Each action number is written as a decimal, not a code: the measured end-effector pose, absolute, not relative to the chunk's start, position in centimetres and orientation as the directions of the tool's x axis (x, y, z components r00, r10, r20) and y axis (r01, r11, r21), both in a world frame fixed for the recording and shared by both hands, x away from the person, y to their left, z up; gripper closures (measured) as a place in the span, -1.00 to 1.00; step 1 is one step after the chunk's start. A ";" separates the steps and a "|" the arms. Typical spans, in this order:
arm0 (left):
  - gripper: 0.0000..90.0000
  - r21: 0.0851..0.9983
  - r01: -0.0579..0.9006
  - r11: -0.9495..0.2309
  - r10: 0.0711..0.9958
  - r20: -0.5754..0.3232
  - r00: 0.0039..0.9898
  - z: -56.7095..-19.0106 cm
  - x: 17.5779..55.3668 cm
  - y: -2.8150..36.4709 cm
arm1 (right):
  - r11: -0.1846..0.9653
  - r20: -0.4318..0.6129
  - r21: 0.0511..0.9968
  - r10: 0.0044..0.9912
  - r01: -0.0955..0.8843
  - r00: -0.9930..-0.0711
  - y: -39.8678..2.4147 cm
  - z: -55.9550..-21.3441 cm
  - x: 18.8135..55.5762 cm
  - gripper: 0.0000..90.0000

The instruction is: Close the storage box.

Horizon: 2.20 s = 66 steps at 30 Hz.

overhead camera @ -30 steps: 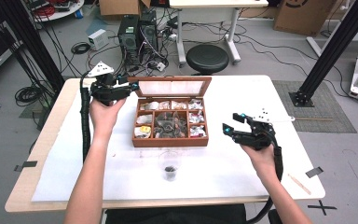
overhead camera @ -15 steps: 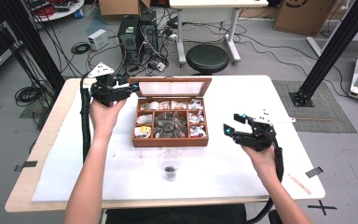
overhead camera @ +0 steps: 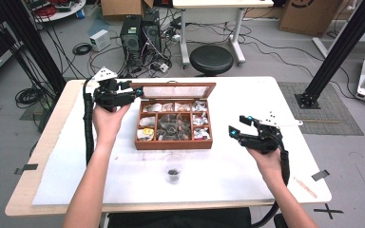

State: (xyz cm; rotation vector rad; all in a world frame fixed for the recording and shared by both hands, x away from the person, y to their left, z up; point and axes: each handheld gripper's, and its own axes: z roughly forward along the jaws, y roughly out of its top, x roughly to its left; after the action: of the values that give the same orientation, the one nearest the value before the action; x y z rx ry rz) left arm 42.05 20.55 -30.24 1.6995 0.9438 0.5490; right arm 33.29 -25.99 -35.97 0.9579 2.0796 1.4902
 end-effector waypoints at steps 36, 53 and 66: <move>-0.21 0.919 0.387 -0.071 0.844 -0.151 0.514 -31.4 40.4 19.9 | 0.193 0.051 0.941 0.734 0.280 -0.677 -26.1 -35.9 33.1 -0.17; -0.22 0.904 0.426 -0.044 0.838 -0.199 0.508 -32.4 39.5 20.0 | 0.194 0.041 0.944 0.735 0.268 -0.676 -26.0 -35.8 33.0 -0.17; -0.22 0.902 0.430 -0.038 0.831 -0.210 0.515 -33.5 38.5 20.0 | 0.197 0.033 0.944 0.741 0.263 -0.671 -26.0 -35.8 32.9 -0.18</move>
State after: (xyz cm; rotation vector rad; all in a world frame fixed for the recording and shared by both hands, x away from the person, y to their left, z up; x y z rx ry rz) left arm 38.53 20.04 -33.53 1.6625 1.0856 0.4576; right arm 32.94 -25.99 -35.81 0.9360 2.0456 1.4789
